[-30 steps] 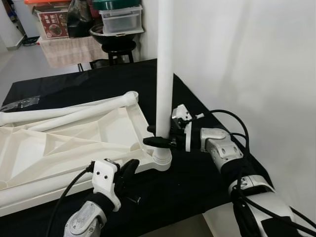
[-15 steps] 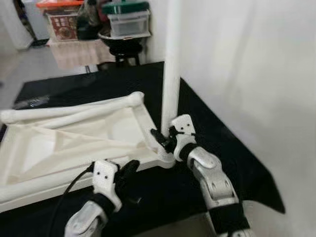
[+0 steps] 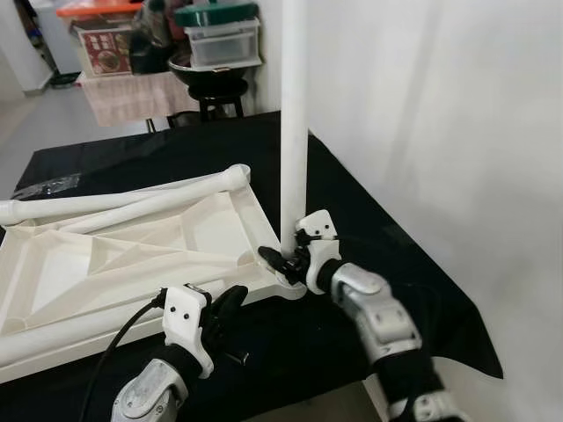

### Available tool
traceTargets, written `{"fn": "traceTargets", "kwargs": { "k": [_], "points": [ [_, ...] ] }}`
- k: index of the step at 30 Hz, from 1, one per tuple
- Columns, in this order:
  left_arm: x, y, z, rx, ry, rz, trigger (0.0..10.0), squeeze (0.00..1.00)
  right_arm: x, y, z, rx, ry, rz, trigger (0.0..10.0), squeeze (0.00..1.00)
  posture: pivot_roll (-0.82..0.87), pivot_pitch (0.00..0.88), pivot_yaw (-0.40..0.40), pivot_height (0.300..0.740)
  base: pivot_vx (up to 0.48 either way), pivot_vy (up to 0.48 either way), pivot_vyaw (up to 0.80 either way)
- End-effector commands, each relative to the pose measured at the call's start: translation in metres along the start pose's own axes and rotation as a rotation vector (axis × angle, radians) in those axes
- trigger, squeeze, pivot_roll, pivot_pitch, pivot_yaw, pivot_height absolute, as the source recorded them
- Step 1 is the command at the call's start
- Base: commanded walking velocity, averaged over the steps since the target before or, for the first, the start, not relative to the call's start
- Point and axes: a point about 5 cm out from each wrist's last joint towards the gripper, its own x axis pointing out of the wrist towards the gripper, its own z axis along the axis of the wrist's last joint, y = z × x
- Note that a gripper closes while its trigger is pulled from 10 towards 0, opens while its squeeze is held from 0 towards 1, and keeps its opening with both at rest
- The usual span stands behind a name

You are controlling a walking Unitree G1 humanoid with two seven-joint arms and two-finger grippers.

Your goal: Building children table

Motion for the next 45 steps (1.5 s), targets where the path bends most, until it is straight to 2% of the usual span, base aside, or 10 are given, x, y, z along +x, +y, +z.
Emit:
{"fn": "traceTargets", "kwargs": {
  "k": [1,2,3,14,15,16,32,35,37,45],
  "points": [
    [0.000,0.002,-0.005,-0.003,0.028,0.004,10.0,0.00,0.000,0.000,0.015,-0.028,-0.061,0.139,10.0,1.00,0.00,0.027,0.008,0.740,0.000,0.000,0.00],
    [0.000,0.002,-0.005,-0.003,0.028,0.004,10.0,0.00,0.000,0.000,0.015,-0.028,-0.061,0.139,10.0,1.00,0.00,0.027,0.008,0.740,0.000,0.000,0.00],
    [0.001,0.002,-0.005,-0.003,0.027,0.003,10.0,0.00,-0.004,-0.005,0.014,-0.072,-0.032,0.207,10.0,0.00,0.01,0.027,0.002,0.740,0.000,0.000,0.00],
    [0.003,0.001,-0.005,-0.006,0.020,0.007,10.0,0.00,-0.017,-0.036,0.002,-0.144,0.121,0.382,10.0,0.00,0.03,0.022,-0.009,0.740,0.000,0.000,0.00],
    [0.003,0.001,-0.005,-0.006,0.020,0.007,10.0,0.00,-0.014,-0.039,0.006,-0.121,0.095,0.375,3.3,0.00,0.02,0.023,-0.008,0.740,0.000,0.000,0.00],
    [0.003,0.001,-0.005,-0.006,0.020,0.006,10.0,0.00,-0.012,-0.042,0.010,-0.101,0.065,0.358,0.0,0.00,0.02,0.024,-0.005,0.740,0.000,0.000,0.00],
    [0.002,-0.001,-0.004,-0.014,0.016,0.002,10.0,0.00,-0.023,-0.055,0.000,-0.061,0.028,0.291,0.0,0.00,0.01,0.037,-0.005,0.740,0.000,0.000,0.00],
    [-0.002,0.002,-0.002,-0.012,0.016,0.004,10.0,0.00,-0.019,-0.046,-0.025,0.171,0.005,-0.608,0.0,0.00,0.00,0.060,-0.003,0.740,0.000,0.000,0.00],
    [-0.003,0.004,-0.001,-0.011,0.017,0.005,10.0,0.00,-0.033,-0.016,-0.034,0.214,0.003,-0.689,0.0,0.00,-0.02,0.068,0.015,0.740,0.000,0.000,0.00],
    [0.000,0.005,-0.002,-0.007,0.026,-0.005,10.0,0.00,-0.005,0.011,-0.032,-0.089,0.057,-0.275,0.0,0.00,0.00,0.046,0.004,0.740,0.000,0.000,0.00]
  ]
}}
